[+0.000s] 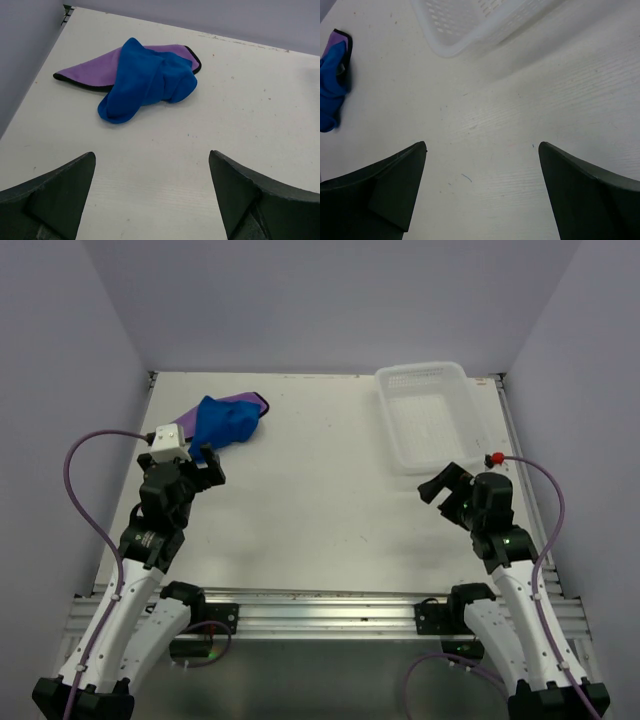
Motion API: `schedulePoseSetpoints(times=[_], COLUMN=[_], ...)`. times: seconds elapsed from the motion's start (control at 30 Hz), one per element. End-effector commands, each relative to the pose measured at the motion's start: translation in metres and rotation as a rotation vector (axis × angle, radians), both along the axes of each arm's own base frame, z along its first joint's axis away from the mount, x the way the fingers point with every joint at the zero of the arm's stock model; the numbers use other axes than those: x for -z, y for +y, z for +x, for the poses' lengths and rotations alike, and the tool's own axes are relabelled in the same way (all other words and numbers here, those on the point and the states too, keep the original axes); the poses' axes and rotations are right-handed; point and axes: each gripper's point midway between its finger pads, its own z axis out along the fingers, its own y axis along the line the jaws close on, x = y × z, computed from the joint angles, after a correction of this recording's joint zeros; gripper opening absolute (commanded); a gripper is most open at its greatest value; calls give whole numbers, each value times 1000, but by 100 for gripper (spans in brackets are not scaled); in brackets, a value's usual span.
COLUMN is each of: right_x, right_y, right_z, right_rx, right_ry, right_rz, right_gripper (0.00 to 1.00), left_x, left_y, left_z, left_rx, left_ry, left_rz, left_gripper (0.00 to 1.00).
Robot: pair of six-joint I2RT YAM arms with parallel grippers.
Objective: Roll the towels
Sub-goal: Grab a towel with the left arm
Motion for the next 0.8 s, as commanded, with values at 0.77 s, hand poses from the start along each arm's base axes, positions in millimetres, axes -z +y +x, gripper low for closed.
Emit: schedulePoseSetpoints(times=[0.77], right_x=[23], right_y=[11], right_z=[4], right_rx=[-158], right_ry=[32], right_rz=[-73], right_gripper=[99], left_x=[25], left_y=[20], left_z=[122], left_rx=[-132], left_ry=[284], left_rz=[-146], left_gripper=[99])
